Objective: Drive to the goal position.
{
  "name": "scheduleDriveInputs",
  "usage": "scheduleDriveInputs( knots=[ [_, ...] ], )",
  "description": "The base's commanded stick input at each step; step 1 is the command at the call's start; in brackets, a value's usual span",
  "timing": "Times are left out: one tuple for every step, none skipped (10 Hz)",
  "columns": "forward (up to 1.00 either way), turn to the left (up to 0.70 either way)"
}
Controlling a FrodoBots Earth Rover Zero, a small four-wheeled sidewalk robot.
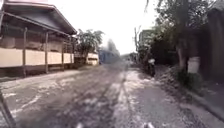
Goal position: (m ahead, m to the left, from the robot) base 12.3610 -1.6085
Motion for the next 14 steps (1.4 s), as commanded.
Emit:
scheduleDriveInputs(
  knots=[
    [0.70,0.01],
    [0.70,0.01],
    [0.70,0.01],
    [0.70,0.01],
    [0.70,0.01],
    [0.70,0.01],
    [0.70,0.01],
    [0.70,0.01],
    [0.70,0.01],
    [0.70,0.01],
    [0.70,0.01],
    [0.70,0.01],
    [0.70,0.01],
    [0.70,0.01]
  ],
)
